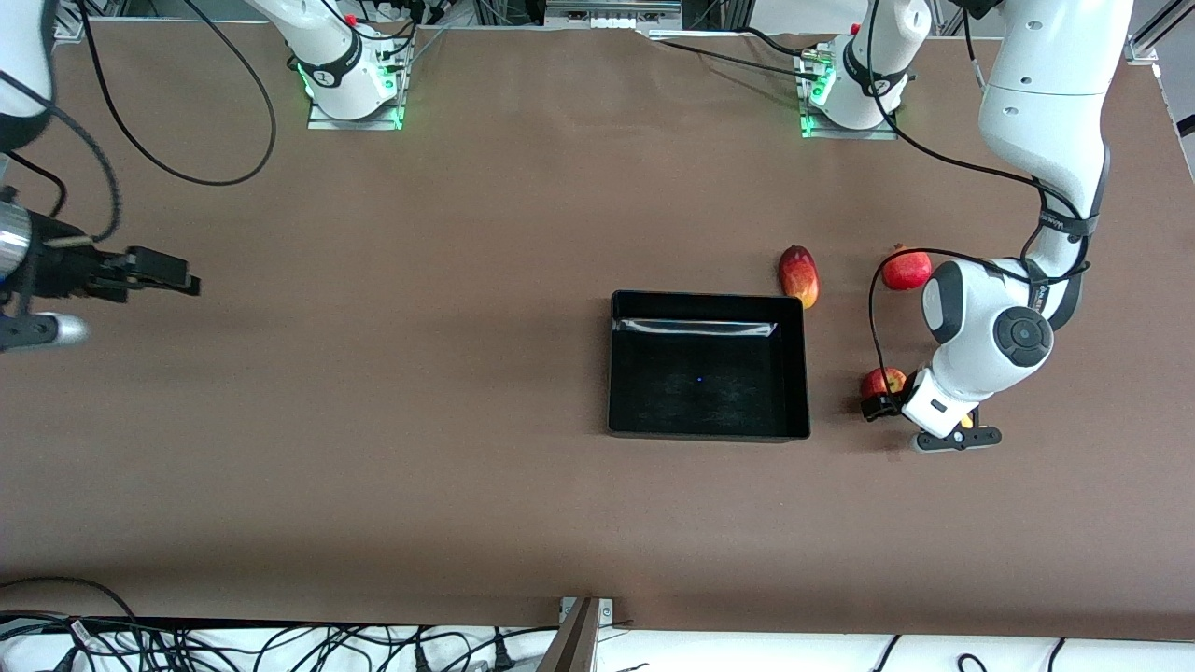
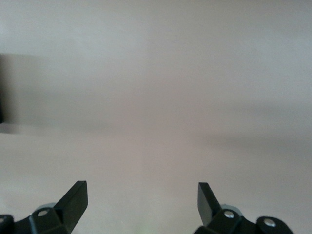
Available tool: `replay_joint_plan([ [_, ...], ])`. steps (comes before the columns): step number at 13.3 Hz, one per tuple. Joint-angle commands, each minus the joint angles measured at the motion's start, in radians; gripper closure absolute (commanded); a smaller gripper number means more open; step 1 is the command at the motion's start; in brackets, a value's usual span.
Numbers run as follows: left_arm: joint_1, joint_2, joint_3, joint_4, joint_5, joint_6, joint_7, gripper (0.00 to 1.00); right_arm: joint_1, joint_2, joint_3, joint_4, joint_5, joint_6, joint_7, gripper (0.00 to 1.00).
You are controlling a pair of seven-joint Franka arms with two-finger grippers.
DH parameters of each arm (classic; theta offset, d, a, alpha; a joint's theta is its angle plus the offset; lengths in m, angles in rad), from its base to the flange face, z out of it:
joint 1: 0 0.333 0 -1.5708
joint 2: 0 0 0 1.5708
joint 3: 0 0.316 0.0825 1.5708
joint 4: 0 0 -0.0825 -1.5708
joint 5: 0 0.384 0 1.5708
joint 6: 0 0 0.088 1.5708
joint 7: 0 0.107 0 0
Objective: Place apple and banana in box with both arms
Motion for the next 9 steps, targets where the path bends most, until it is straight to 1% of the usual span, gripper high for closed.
replay_joint_plan([
  [1,-0.008,-0.046,0.005,-0.098,-0.028,0.047,-0.005,0.0,-0.09,-0.172,0.084,-0.252,-0.079,0.12,-0.02,0.0],
  [2,-0.008,-0.047,0.003,-0.12,-0.028,0.064,-0.012,0.0,-0.128,-0.207,0.127,-0.295,-0.116,0.155,-0.018,0.0],
  [3,-0.008,-0.05,-0.009,-0.132,-0.028,0.071,-0.026,0.0,-0.209,-0.244,0.2,-0.347,-0.127,0.187,-0.011,0.0],
  [4,-0.008,-0.049,-0.009,-0.134,-0.028,0.073,-0.044,0.0,-0.251,-0.279,0.236,-0.393,-0.126,0.223,-0.009,0.0],
  [5,-0.008,-0.05,-0.015,-0.14,-0.028,0.073,-0.073,0.0,-0.254,-0.292,0.236,-0.395,-0.121,0.222,-0.005,0.0],
  [6,-0.008,-0.05,-0.021,-0.14,-0.028,0.073,-0.084,0.36,-0.259,-0.292,0.233,-0.371,-0.112,0.215,-0.011,0.0],
  [7,-0.008,-0.05,-0.021,-0.14,-0.026,0.073,-0.084,0.71,-0.254,-0.292,0.231,-0.354,-0.135,0.196,-0.012,0.0],
  [8,-0.008,-0.05,-0.021,-0.14,-0.02,0.072,-0.084,0.89,-0.248,-0.29,0.225,-0.351,-0.173,0.185,-0.014,0.0],
  [9,-0.008,-0.05,-0.023,-0.14,-0.019,0.07,-0.083,1.0,-0.225,-0.287,0.196,-0.334,-0.196,0.182,-0.024,0.0],
])
